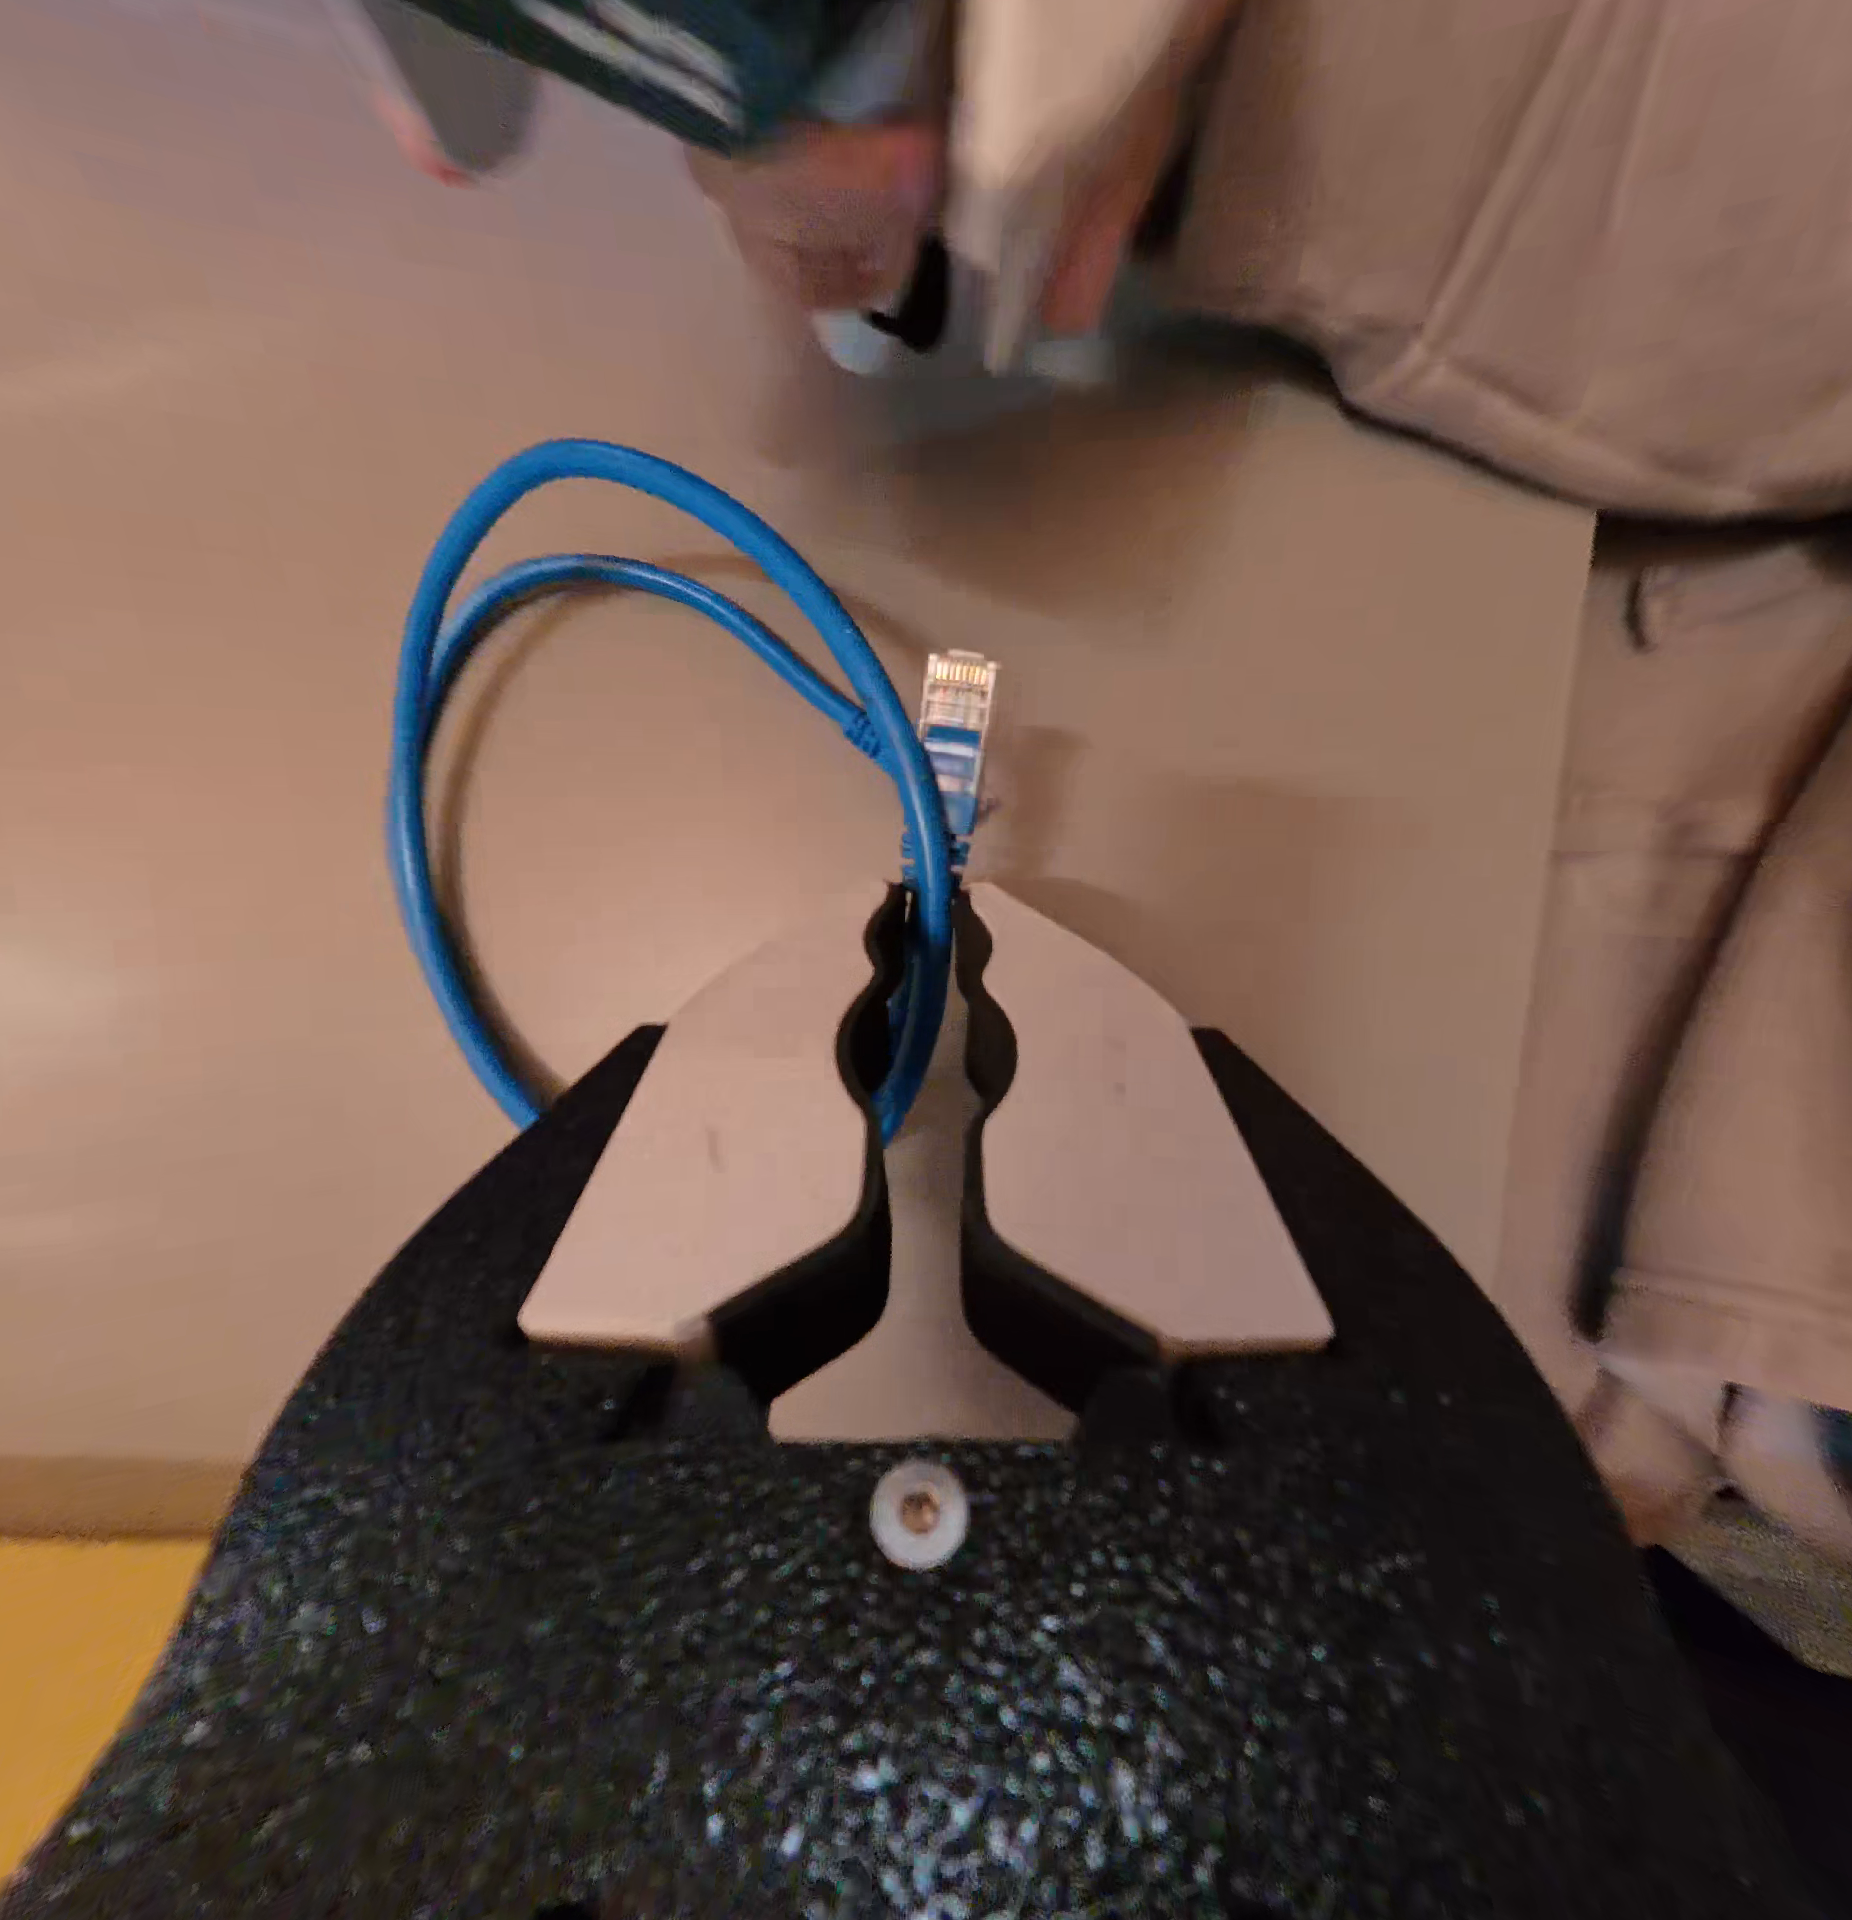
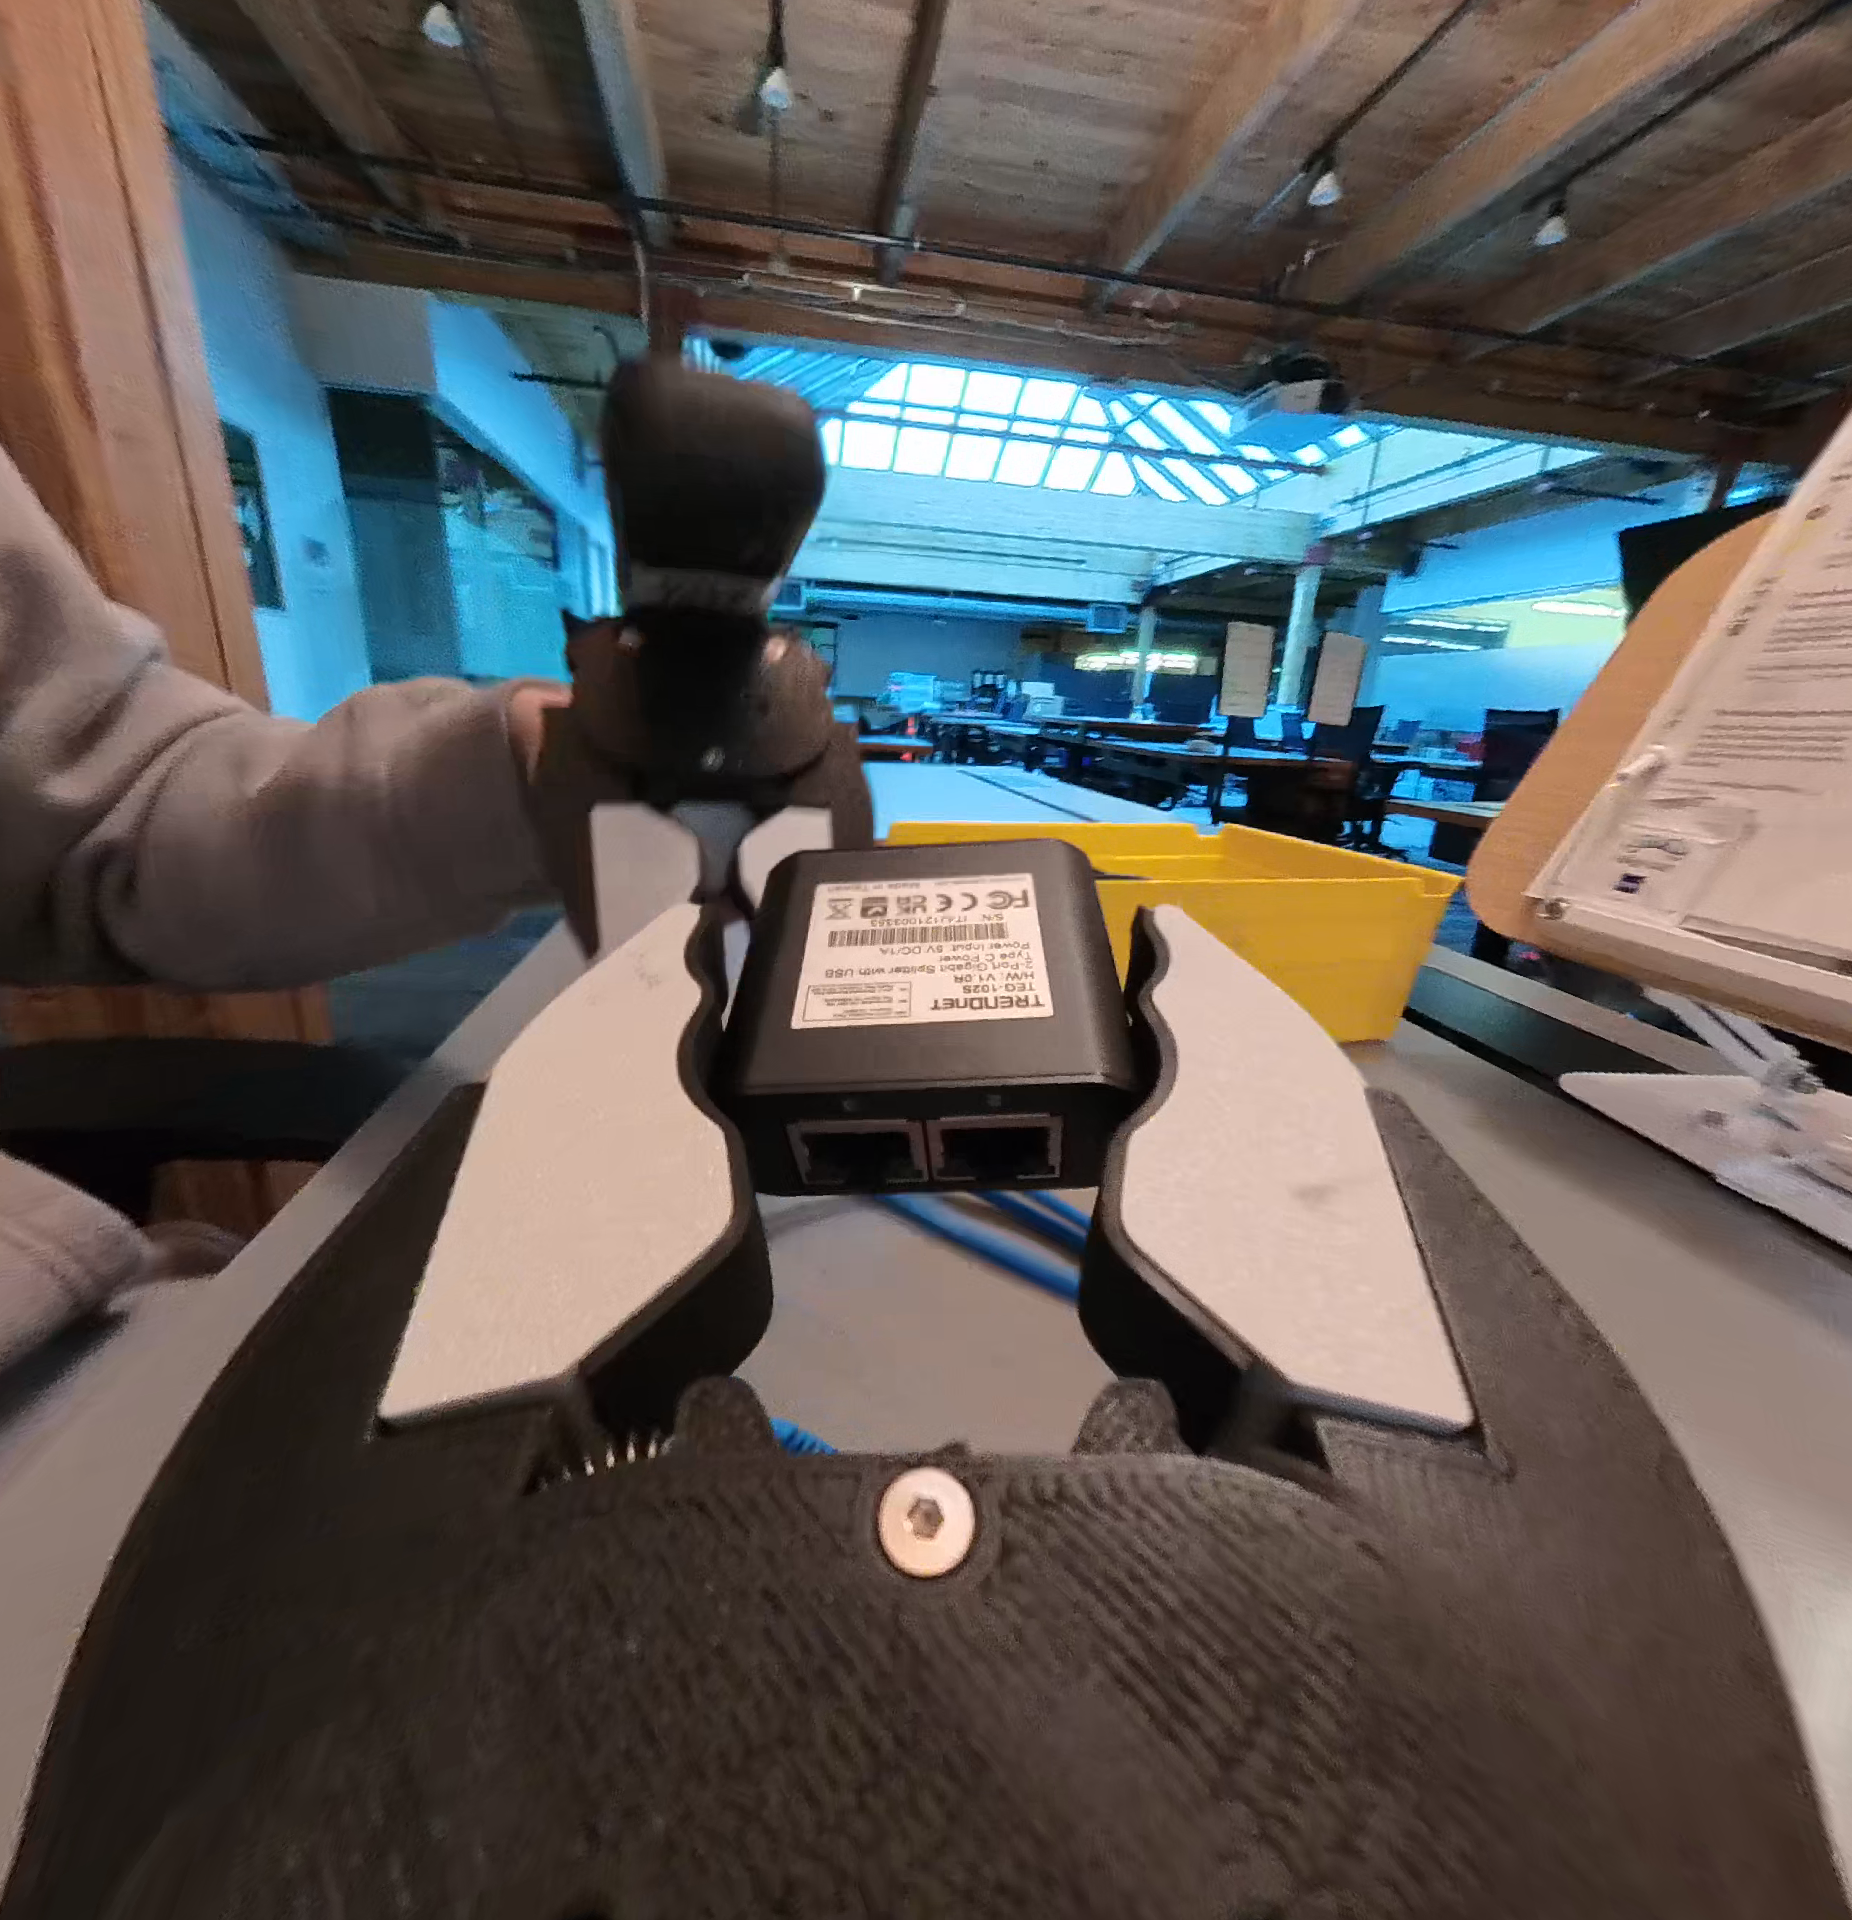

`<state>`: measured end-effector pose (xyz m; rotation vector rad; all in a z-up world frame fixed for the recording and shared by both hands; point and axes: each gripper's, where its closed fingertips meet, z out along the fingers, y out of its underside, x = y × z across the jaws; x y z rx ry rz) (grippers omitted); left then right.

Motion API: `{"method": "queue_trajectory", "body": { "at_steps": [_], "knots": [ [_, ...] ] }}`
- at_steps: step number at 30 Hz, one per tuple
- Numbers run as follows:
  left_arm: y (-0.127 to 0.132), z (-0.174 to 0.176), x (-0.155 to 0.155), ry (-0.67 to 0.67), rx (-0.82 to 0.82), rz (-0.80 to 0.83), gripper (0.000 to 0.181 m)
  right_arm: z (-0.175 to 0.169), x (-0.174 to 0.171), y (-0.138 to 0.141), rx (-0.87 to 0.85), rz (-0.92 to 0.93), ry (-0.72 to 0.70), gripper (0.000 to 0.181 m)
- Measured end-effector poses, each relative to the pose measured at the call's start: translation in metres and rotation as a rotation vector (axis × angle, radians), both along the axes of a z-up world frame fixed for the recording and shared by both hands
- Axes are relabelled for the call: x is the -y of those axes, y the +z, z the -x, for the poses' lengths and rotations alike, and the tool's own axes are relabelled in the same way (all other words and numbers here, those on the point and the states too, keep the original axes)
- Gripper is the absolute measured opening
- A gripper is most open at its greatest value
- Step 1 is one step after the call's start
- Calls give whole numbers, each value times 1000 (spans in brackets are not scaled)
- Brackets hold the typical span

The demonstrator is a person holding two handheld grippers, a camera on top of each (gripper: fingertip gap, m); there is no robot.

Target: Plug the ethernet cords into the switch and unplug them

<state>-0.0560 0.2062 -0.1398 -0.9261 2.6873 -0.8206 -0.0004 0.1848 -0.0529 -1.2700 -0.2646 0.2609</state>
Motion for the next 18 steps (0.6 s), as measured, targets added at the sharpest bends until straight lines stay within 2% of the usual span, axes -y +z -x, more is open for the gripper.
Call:
{"method": "queue_trajectory", "body": {
  "at_steps": [5,9,14,18],
  "knots": [
    [32,-12,-30,92,62,-68,8,11,-4,-8,20,51,59,75],
    [43,-22,-36,210,11,30,8,22,-6,-11,23,73,117,75],
    [50,-19,-26,150,29,-41,8,26,-11,-20,20,113,137,75],
    [52,-18,-24,103,31,-156,7,30,-12,-23,25,131,162,75]
  ]
}}
